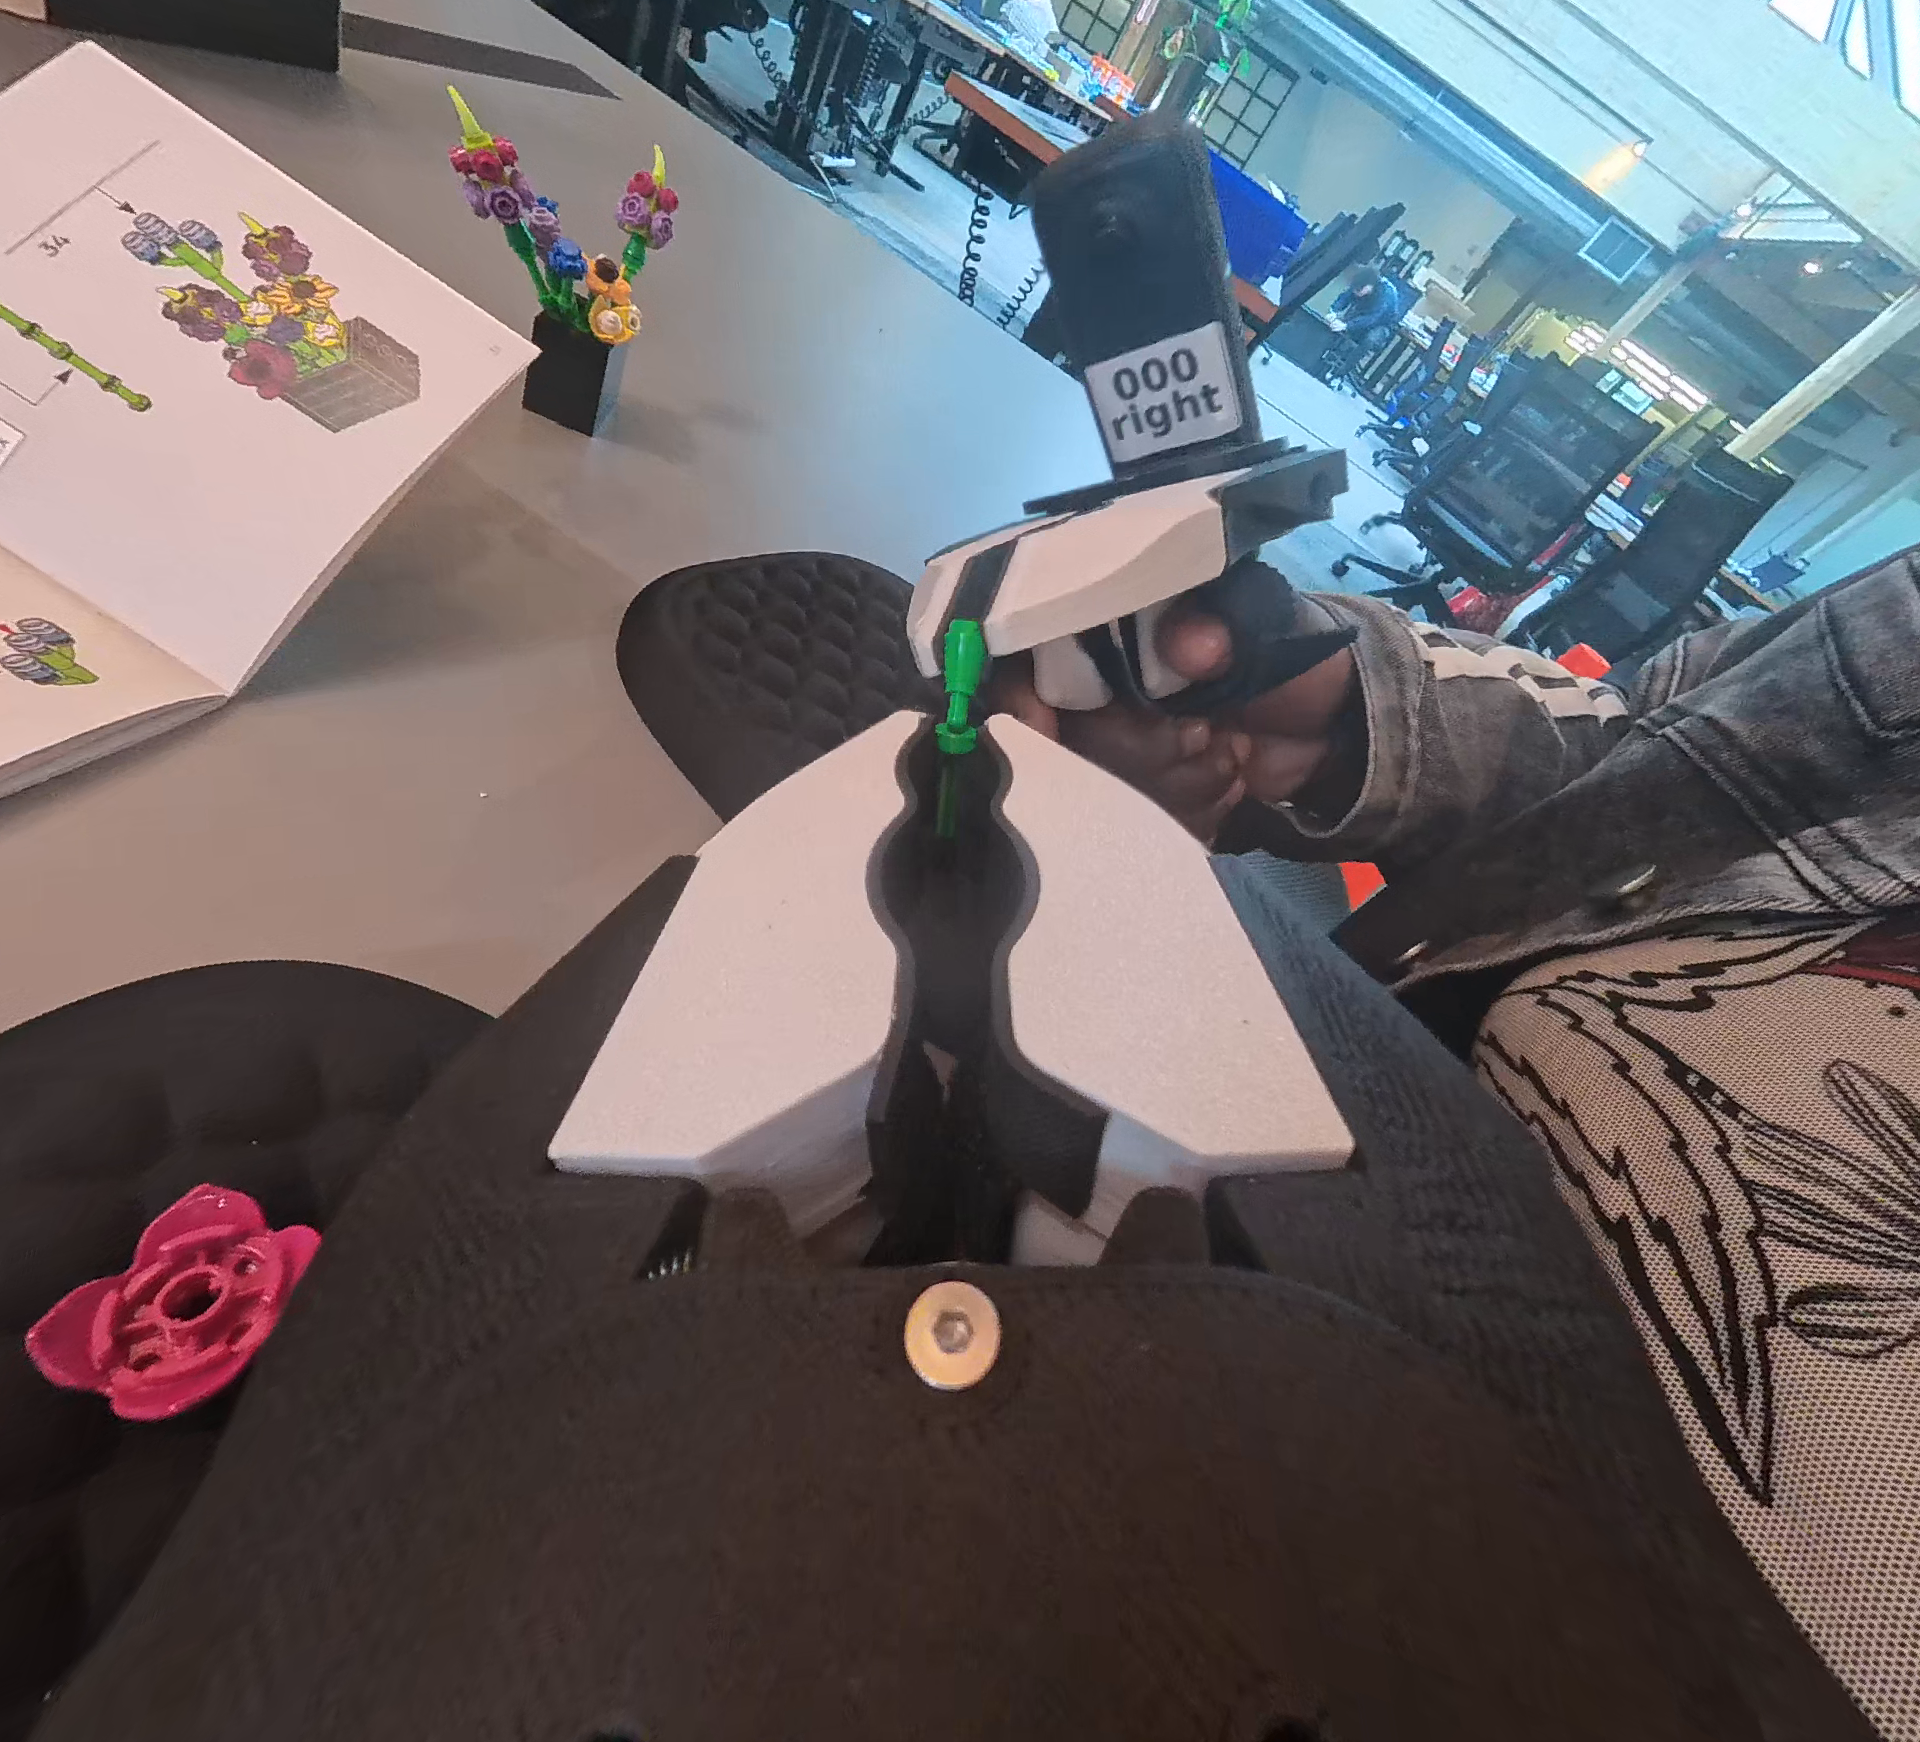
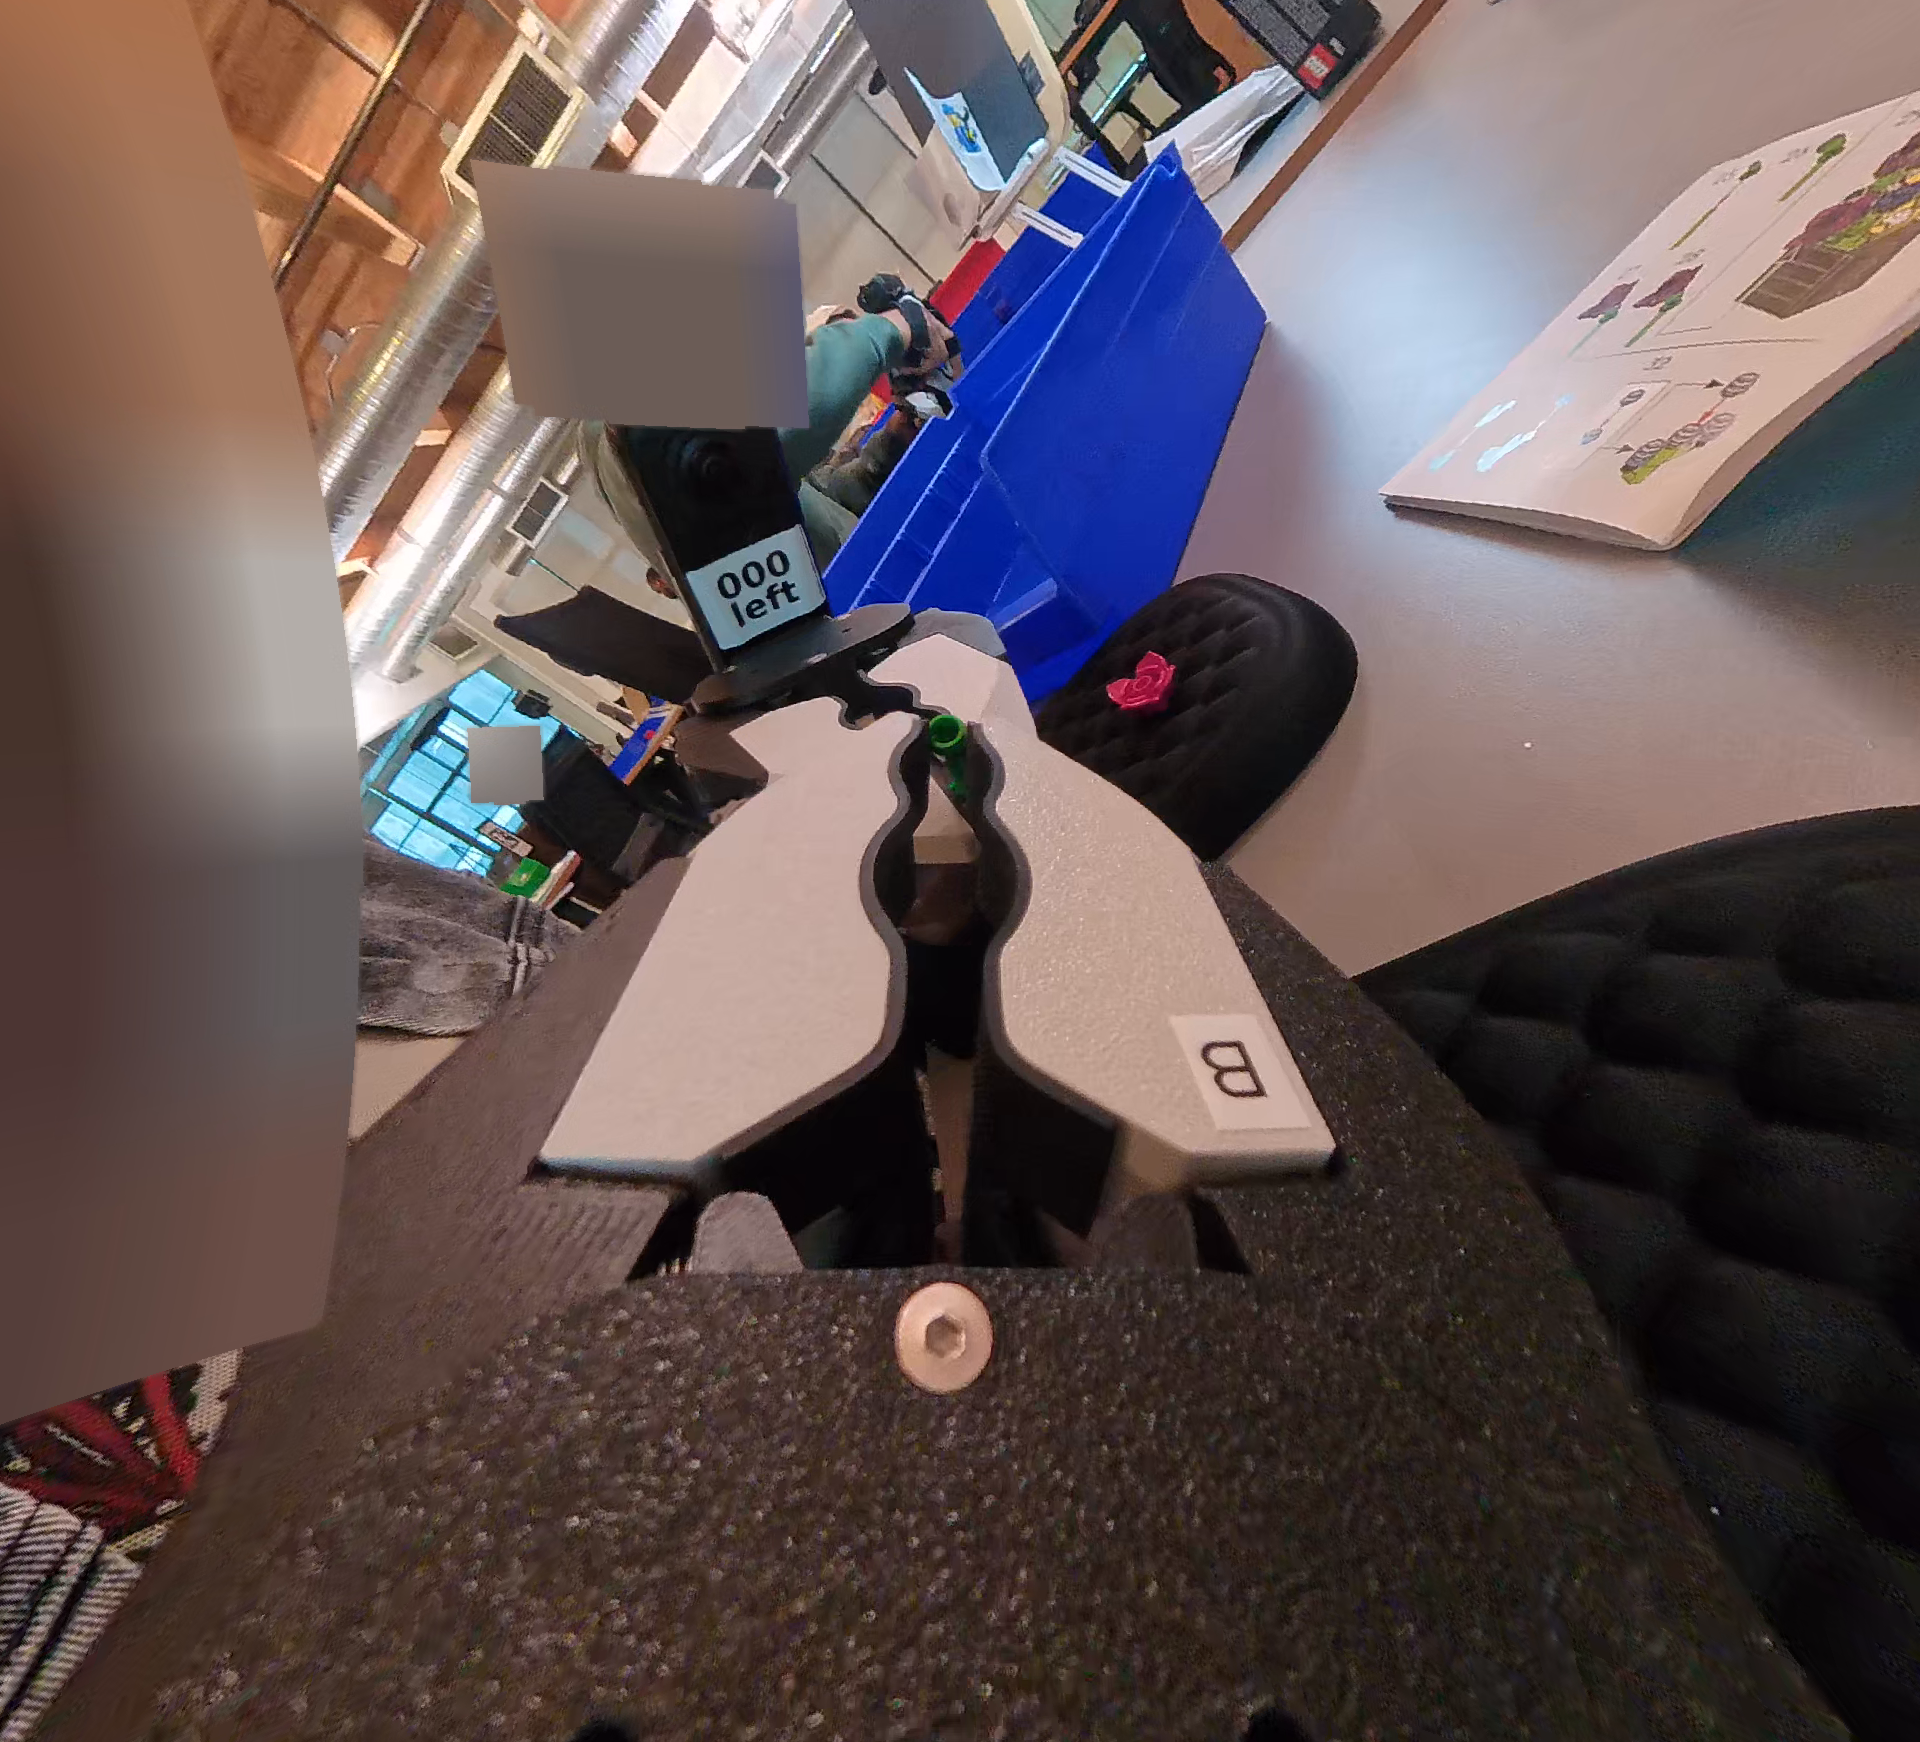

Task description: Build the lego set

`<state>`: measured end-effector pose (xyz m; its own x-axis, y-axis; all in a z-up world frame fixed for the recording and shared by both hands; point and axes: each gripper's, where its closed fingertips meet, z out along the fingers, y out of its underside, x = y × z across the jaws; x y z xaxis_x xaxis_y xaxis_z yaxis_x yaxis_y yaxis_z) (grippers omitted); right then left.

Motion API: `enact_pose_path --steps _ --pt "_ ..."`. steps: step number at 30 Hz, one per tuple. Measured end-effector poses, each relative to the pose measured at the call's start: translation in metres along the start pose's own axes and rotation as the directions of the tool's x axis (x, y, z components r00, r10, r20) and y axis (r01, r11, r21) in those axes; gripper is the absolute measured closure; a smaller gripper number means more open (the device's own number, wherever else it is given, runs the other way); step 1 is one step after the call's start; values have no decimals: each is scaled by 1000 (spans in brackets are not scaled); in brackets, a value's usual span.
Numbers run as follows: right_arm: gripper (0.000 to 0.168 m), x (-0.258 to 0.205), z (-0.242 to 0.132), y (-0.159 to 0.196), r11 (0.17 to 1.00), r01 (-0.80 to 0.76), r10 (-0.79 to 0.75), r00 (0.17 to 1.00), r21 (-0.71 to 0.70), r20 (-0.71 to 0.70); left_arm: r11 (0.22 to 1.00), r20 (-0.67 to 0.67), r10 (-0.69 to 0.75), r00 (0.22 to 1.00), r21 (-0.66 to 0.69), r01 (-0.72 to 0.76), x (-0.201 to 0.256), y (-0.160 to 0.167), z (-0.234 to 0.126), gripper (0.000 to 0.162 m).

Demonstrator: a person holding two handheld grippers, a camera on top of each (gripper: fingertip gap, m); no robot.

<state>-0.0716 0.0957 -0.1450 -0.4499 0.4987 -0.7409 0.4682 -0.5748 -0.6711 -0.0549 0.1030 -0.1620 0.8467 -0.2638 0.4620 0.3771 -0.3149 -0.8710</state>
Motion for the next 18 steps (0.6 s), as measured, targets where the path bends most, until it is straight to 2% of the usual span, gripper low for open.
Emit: enact_pose_path --steps 14,18 --pt "161 8 -10 15 994 41 -49 996 -105 -75 991 27 52 998 -122 -48 0 16 8 156" --pt "161 9 -12 17 994 12 -19 998 -106 -67 988 21 64 998 -141 -60 1 19 9 156"
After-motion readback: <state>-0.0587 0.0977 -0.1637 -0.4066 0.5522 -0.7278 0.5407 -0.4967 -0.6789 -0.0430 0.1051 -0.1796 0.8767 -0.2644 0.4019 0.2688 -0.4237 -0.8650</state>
